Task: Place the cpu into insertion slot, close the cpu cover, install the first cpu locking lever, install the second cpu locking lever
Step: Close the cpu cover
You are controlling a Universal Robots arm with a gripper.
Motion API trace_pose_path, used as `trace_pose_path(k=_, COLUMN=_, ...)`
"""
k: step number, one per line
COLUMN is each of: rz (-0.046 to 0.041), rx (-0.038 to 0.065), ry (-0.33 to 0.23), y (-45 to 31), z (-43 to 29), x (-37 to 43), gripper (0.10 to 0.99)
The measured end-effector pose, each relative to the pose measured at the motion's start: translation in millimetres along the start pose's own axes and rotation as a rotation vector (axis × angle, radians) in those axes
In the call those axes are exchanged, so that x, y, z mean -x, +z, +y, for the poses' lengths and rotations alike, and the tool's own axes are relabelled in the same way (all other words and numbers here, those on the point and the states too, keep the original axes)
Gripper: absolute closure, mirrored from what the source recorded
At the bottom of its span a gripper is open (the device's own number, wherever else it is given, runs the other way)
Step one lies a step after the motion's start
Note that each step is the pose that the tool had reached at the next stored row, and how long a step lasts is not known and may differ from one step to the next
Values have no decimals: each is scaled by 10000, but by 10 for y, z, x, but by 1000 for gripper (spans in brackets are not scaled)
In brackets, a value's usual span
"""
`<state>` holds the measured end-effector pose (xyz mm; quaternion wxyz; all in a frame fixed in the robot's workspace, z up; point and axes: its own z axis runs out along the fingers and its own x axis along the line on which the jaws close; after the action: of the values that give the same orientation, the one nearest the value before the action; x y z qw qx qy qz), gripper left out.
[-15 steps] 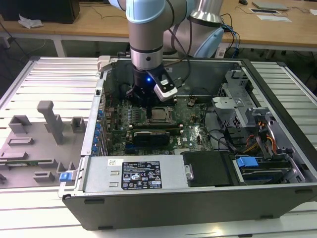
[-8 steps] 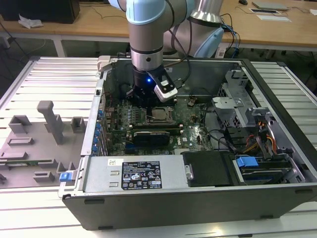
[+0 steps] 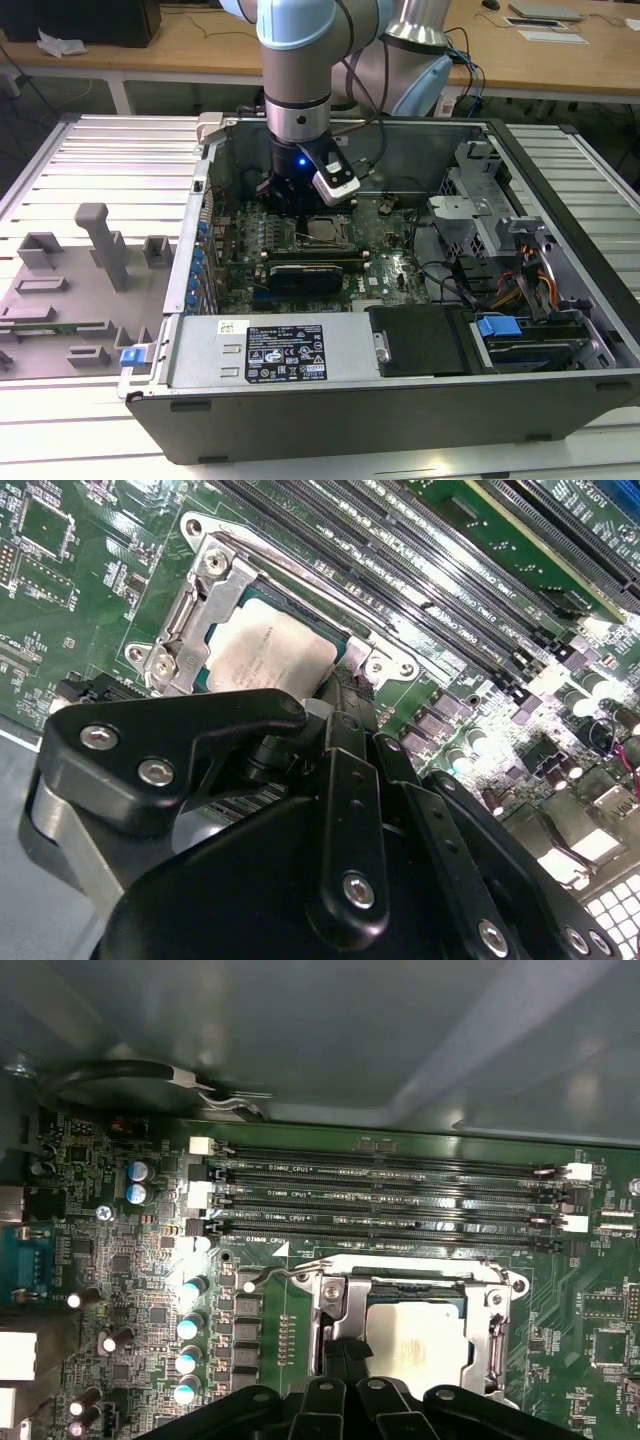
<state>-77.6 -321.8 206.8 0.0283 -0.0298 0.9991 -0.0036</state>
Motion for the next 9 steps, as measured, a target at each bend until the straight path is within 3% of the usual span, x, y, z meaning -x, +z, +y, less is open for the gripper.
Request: trace_pose_path(k=9, rz=1, rx=-2, ry=1, y=-5, z=-3, x=51, gripper=980)
